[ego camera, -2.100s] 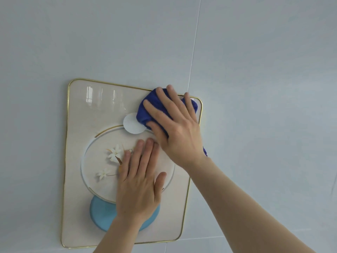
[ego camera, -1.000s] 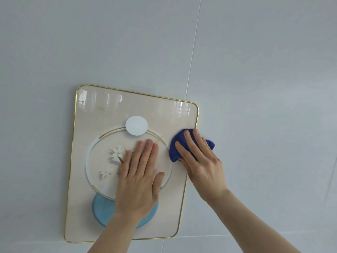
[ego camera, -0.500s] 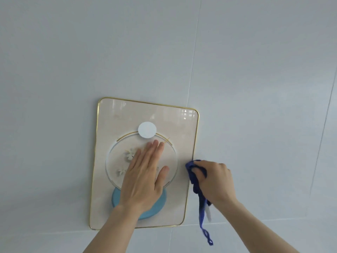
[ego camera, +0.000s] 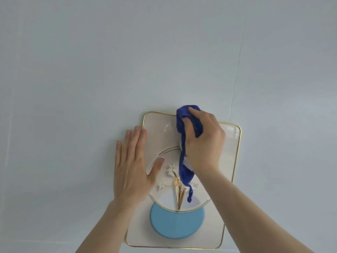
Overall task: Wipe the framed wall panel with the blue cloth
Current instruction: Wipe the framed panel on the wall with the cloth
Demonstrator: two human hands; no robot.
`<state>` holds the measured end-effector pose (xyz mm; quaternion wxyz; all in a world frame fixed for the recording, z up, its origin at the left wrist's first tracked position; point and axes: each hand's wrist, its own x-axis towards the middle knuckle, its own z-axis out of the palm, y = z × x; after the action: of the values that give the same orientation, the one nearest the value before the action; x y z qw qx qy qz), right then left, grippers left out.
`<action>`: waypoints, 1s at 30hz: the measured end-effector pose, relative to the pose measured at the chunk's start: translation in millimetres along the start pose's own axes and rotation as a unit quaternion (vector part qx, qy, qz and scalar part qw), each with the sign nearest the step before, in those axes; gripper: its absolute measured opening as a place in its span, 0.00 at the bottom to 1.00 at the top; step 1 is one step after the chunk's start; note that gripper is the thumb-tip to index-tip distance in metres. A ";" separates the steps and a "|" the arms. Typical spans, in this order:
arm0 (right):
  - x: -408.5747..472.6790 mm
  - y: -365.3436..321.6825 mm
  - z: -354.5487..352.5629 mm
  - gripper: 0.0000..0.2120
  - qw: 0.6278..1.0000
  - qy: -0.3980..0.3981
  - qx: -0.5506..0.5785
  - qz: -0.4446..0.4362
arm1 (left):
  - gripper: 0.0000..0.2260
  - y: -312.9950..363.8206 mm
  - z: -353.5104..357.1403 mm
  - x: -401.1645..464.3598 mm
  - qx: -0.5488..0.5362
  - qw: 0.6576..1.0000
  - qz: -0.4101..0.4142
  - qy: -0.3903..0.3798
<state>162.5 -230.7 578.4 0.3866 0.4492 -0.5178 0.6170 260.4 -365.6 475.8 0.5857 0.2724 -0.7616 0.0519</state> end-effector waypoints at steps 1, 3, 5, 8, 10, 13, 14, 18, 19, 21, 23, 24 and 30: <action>1.7 0.8 12.0 0.11 0.999 -0.009 -0.014 -0.035 | 0.38 -3.8 3.3 1.7 0.004 1.000 0.008 0.001; 0.7 8.7 33.3 0.11 0.991 -0.046 -0.057 -0.116 | 0.39 -10.2 10.8 3.6 0.015 1.000 0.023 0.002; -5.5 23.8 49.2 0.12 0.969 -0.080 -0.111 -0.204 | 0.39 -15.9 19.6 3.7 0.027 0.999 0.034 0.006; -14.5 47.4 60.2 0.15 0.950 -0.089 -0.138 -0.267 | 0.39 -24.9 31.8 3.3 0.048 0.997 0.049 0.025; -18.3 58.1 64.0 0.16 0.944 -0.085 -0.136 -0.288 | 0.39 -30.4 38.1 3.4 0.062 0.995 0.063 0.040; -21.9 65.2 69.0 0.17 0.935 -0.084 -0.141 -0.313 | 0.40 -35.7 45.2 3.2 0.078 0.993 0.072 0.060; -21.8 66.2 70.6 0.17 0.934 -0.081 -0.142 -0.318 | 0.41 -36.6 47.2 3.2 0.085 0.991 0.073 0.067; -24.1 70.9 68.7 0.16 0.919 -0.106 -0.141 -0.354 | 0.42 -38.2 52.5 2.9 0.098 0.988 0.079 0.087; -26.5 72.7 66.4 0.16 0.910 -0.121 -0.142 -0.370 | 0.42 -37.9 53.0 3.1 0.100 0.988 0.079 0.089; -32.4 74.9 62.2 0.16 0.894 -0.150 -0.146 -0.395 | 0.43 -37.8 52.7 3.5 0.108 0.987 0.077 0.092; -34.5 75.4 59.1 0.16 0.888 -0.164 -0.148 -0.405 | 0.44 -38.5 51.0 3.2 0.114 0.986 0.079 0.090; -33.7 75.6 57.3 0.16 0.884 -0.169 -0.150 -0.409 | 0.44 -38.9 49.9 3.0 0.118 0.986 0.081 0.085; -15.3 80.9 36.7 0.16 0.809 -0.233 -0.182 -0.507 | 0.47 -39.9 47.4 3.2 0.137 0.985 0.087 0.056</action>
<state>96.5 -280.4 542.4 0.5872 0.6996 -0.3936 0.1042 237.9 -419.4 454.5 0.5775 0.2791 -0.7344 0.2219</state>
